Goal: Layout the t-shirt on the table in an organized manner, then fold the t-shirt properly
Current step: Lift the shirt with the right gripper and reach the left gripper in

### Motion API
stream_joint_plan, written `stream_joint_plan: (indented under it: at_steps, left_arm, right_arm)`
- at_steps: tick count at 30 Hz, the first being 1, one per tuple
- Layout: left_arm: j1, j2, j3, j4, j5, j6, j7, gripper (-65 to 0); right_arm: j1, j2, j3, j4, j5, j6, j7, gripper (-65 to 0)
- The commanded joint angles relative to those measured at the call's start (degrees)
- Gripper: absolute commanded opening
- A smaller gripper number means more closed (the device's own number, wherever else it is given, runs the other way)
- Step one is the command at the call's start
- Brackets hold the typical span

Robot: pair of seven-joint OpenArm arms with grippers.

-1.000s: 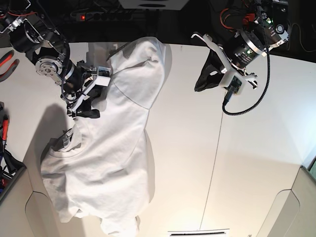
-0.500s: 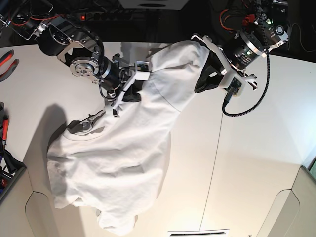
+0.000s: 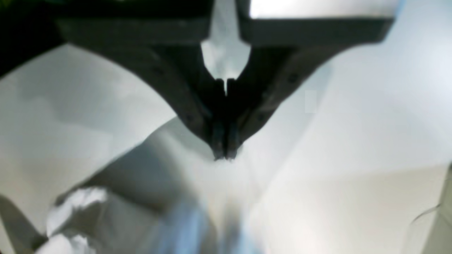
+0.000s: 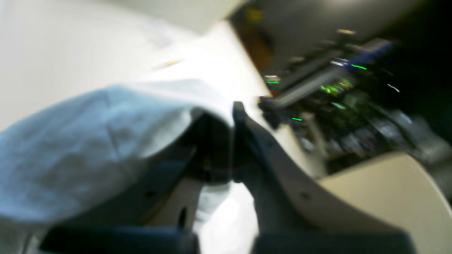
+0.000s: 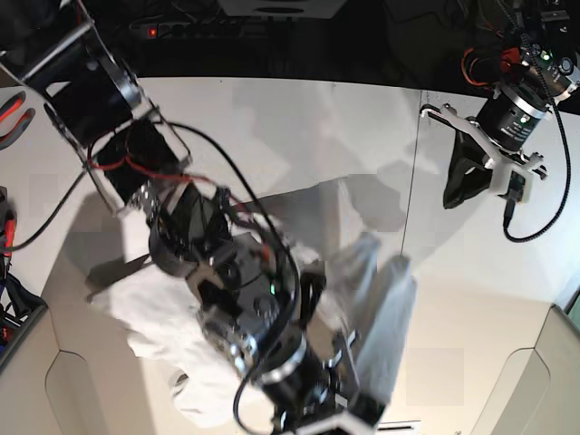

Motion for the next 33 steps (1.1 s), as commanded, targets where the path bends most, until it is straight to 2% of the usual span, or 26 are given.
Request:
stream_joint_plan:
  at_steps: [1, 3, 5, 8, 9, 11, 13, 15, 17, 19, 25, 29, 31, 33]
  left_arm:
    - [0.11, 0.0, -1.07, 1.03, -2.23, -0.17, -0.44, -65.0]
    - [0.11, 0.0, -2.69, 1.03, -5.75, -0.28, 1.46, -65.0]
    - [0.11, 0.0, -3.21, 1.03, -9.11, -1.99, 2.71, -65.0]
    - [0.09, 0.0, -2.82, 1.01, -13.31, -6.5, 3.34, -65.0]
    - [0.07, 0.0, -2.27, 1.01, -14.53, -6.5, 3.23, -65.0]
    - [-0.63, 0.02, 0.11, 0.98, -15.19, -6.5, 2.99, -57.9]
    - [-2.43, 0.07, 3.89, 0.28, -14.08, -6.5, 2.91, -45.5]
    - [-4.96, 0.11, 8.72, -1.51, -9.77, -3.13, 1.01, -38.6]
    - [-7.82, 0.63, 13.25, -4.9, -5.07, 1.05, -1.7, -38.2]
    - [-10.84, 1.86, 16.94, -9.57, -3.08, 3.23, -2.56, -38.2]
    - [-18.93, 7.06, 25.9, -22.45, -1.99, 3.26, -2.56, -38.3]
    - [-25.83, 10.08, 28.94, -30.16, -0.07, 3.37, -2.62, -38.3]
    - [-29.99, 11.56, 29.0, -35.5, -0.11, 4.79, -2.62, -38.3]
    - [-34.56, 12.79, 29.0, -41.62, 0.02, 7.8, -2.86, -38.3]
  right_arm:
    - [4.31, -1.53, 2.69, -1.7, 0.7, -1.25, 1.29, -65.0]
    - [9.33, -3.93, 7.54, -8.09, 2.67, -1.22, 1.27, -65.0]
    - [13.88, -5.6, 11.93, -15.08, 3.5, -1.22, 1.27, -65.0]
    - [19.41, -6.25, 16.74, -24.9, 3.48, -1.27, 1.25, -65.0]
    - [20.61, -6.21, 17.84, -27.5, 3.45, -1.27, 1.22, -65.0]
    - [22.16, -6.14, 19.89, -31.43, 3.48, -1.27, 1.2, -65.0]
    - [22.43, -6.05, 21.11, -33.09, 3.5, -1.27, 1.2, -65.0]
    - [21.9, -5.9, 21.18, -33.14, 3.67, -1.27, 0.52, -65.0]
    - [21.59, -5.88, 21.16, -33.16, 3.67, -1.27, 0.04, -65.0]
    - [21.62, -5.88, 21.16, -33.16, 3.67, -1.27, -0.52, -65.0]
    - [21.88, -5.95, 21.16, -33.16, 3.74, -1.31, -0.24, -65.0]
    - [21.64, -6.27, 21.16, -33.16, 4.55, -1.33, -0.26, -65.0]
    - [21.62, -6.43, 21.16, -33.16, 4.52, -1.36, -0.28, -65.0]
    - [21.64, -6.4, 21.16, -33.16, 4.52, -1.36, -0.28, -65.0]
